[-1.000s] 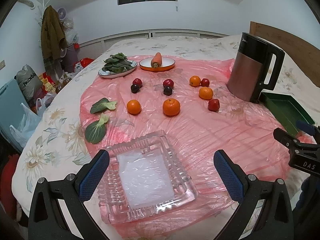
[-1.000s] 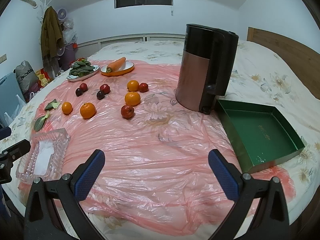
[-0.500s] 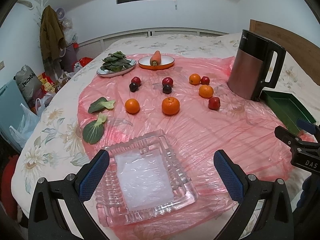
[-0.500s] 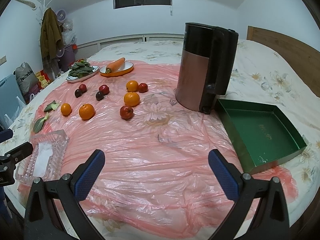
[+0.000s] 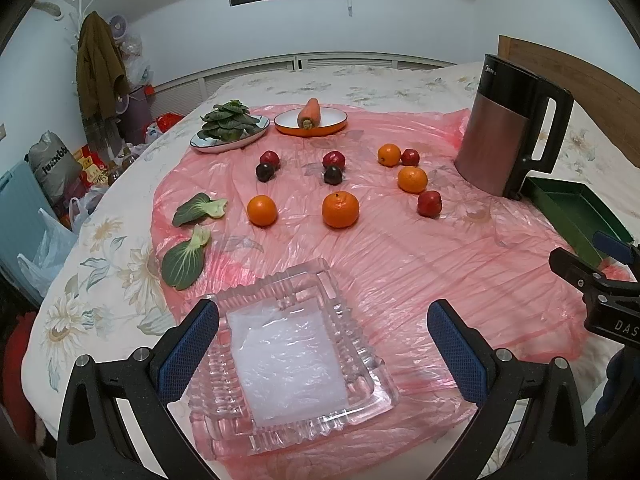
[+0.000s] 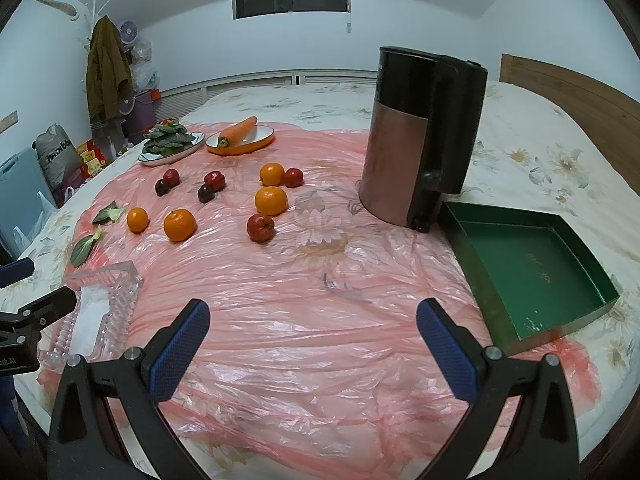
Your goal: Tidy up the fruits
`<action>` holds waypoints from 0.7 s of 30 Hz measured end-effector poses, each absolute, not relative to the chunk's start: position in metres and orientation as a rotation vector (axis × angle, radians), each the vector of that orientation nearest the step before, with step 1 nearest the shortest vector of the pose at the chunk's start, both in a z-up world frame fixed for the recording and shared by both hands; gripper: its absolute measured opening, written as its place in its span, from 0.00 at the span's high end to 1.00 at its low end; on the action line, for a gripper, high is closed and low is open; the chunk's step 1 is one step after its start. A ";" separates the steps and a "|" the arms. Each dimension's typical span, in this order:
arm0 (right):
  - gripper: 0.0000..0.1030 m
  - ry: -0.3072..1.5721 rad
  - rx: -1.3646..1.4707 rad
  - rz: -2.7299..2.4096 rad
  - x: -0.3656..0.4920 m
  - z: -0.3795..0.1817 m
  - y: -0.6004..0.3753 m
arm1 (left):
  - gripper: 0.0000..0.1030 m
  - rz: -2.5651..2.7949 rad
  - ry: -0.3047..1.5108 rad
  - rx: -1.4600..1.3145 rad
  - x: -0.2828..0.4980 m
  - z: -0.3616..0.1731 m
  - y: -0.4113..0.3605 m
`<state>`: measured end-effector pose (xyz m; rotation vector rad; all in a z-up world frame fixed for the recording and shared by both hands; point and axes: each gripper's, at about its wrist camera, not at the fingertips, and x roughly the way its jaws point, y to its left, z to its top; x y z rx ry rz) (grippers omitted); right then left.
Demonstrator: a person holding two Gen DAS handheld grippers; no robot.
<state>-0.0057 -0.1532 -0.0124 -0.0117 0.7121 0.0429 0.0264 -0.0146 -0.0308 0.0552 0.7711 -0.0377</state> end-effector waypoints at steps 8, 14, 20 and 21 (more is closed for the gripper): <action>0.00 0.712 -0.012 0.042 -0.005 -0.012 -0.153 | 0.01 -0.044 0.768 0.058 0.030 -0.032 -0.016; 0.00 0.712 -0.018 0.043 -0.004 -0.011 -0.152 | 0.01 -0.050 0.775 0.049 0.033 -0.032 -0.017; 0.00 0.713 -0.020 0.055 0.000 -0.012 -0.150 | 0.01 -0.055 0.786 0.045 0.038 -0.034 -0.017; 0.00 0.714 -0.021 0.056 0.000 -0.012 -0.150 | 0.01 -0.055 0.789 0.047 0.038 -0.035 -0.018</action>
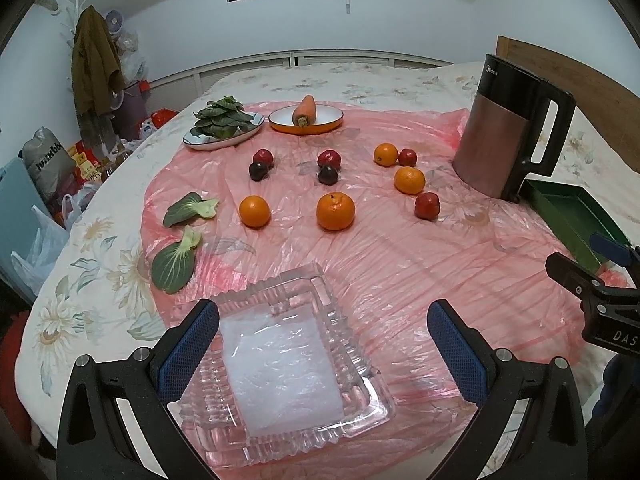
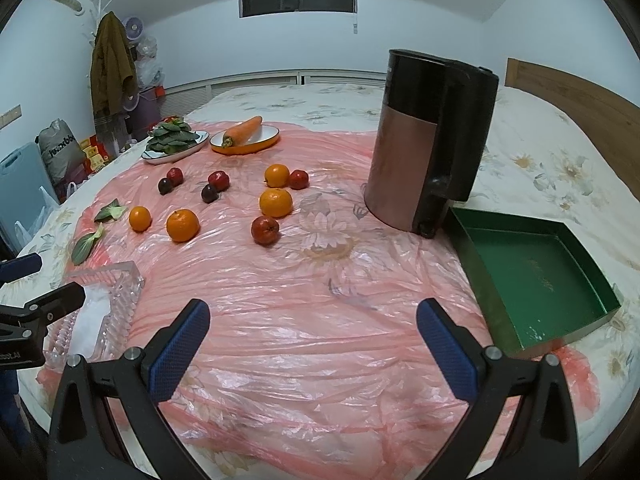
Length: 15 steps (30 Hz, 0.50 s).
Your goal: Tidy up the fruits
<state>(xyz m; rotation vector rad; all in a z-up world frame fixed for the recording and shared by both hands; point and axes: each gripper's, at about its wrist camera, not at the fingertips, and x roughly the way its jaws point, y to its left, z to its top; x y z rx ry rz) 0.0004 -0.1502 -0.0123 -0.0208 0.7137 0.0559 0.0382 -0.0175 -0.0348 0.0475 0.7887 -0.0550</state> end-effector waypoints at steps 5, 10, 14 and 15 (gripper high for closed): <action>0.00 0.716 -0.019 0.063 0.003 -0.013 -0.150 | 0.01 -0.067 0.810 0.067 0.041 -0.039 -0.022; 0.00 0.717 -0.020 0.092 0.010 -0.013 -0.145 | 0.01 -0.067 0.838 0.077 0.046 -0.040 -0.014; 0.00 0.721 -0.015 0.128 0.024 -0.012 -0.137 | 0.01 -0.057 0.854 0.061 0.058 -0.035 0.002; 0.00 0.723 -0.016 0.133 0.027 -0.012 -0.135 | 0.01 -0.054 0.861 0.053 0.063 -0.034 0.007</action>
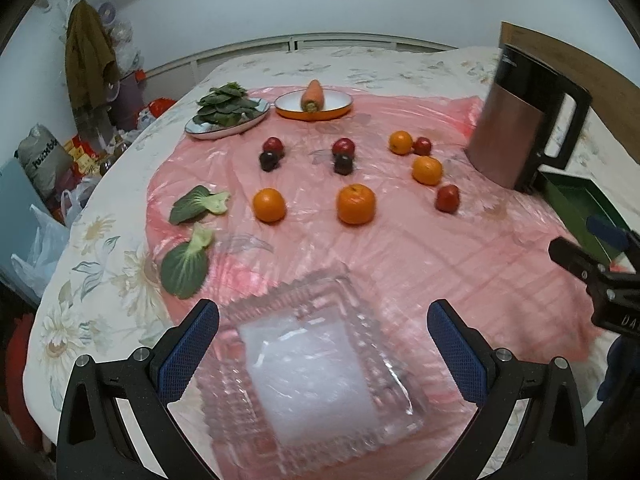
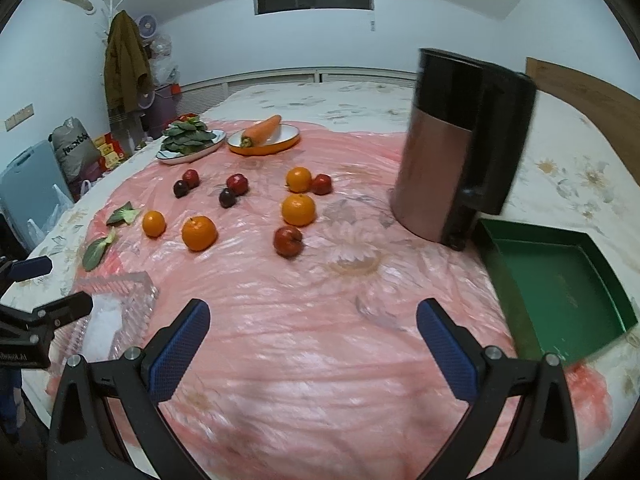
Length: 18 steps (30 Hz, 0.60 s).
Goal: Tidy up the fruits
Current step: 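Grasp the red apple with the right tool while the left tool grasps an orange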
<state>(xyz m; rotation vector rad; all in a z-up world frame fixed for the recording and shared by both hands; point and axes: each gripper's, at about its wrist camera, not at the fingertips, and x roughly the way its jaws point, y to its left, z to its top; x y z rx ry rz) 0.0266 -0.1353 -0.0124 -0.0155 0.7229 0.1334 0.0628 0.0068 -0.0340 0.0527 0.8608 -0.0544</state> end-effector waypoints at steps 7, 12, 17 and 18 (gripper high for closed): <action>0.00 0.753 -0.009 0.194 0.072 -0.020 -0.115 | 0.04 -0.051 0.891 0.028 0.119 -0.032 0.032; 0.08 0.811 0.011 0.218 0.113 -0.036 -0.109 | 0.16 -0.064 0.927 0.041 0.162 -0.041 0.040; 0.32 0.860 0.010 0.236 0.146 -0.053 -0.105 | 0.35 -0.088 0.986 0.027 0.196 -0.060 0.048; 0.35 0.868 0.009 0.239 0.150 -0.056 -0.104 | 0.37 -0.089 0.993 0.028 0.199 -0.063 0.048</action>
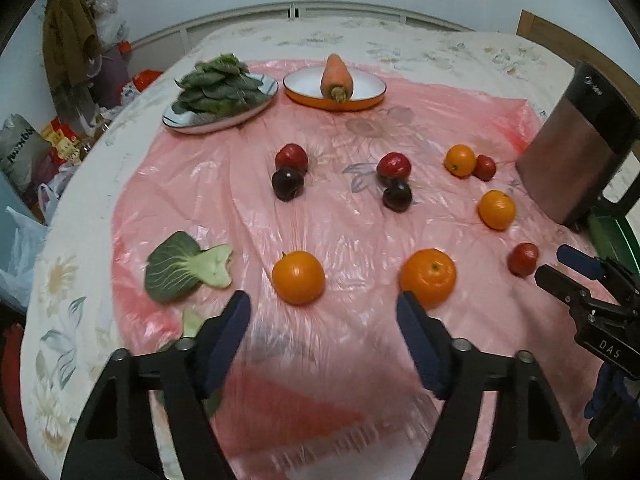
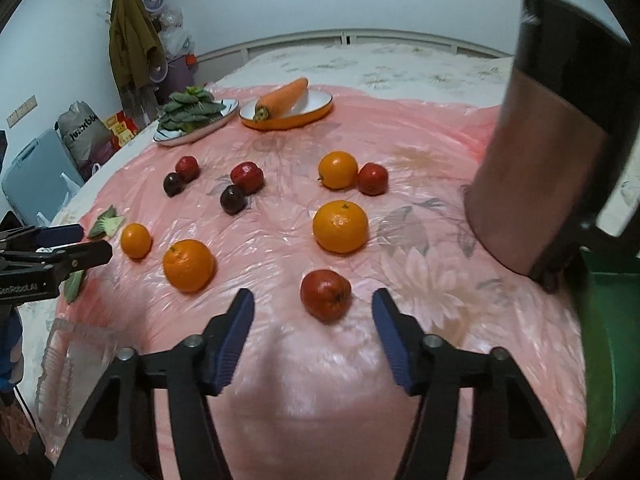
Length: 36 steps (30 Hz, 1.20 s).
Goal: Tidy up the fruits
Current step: 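Grasp the red apple with the right tool while the left tool grasps an orange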
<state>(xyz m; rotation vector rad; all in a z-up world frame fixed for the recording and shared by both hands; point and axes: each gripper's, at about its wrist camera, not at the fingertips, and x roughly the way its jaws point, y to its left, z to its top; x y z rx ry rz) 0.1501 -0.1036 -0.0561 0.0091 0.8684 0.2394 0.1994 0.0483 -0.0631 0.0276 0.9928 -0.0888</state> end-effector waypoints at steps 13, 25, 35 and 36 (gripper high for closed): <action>0.63 0.948 0.030 0.260 0.178 -0.088 -0.103 | 0.48 -0.094 1.071 0.040 0.236 -0.101 0.051; 0.90 0.945 0.094 0.273 0.183 -0.093 -0.114 | 0.68 -0.112 1.123 0.014 0.244 -0.116 0.057; 0.90 0.894 0.152 0.295 0.171 -0.073 -0.125 | 0.69 -0.103 1.074 -0.062 0.239 -0.091 0.068; 0.90 0.887 0.156 0.296 0.169 -0.071 -0.126 | 0.69 -0.099 1.069 -0.062 0.238 -0.088 0.068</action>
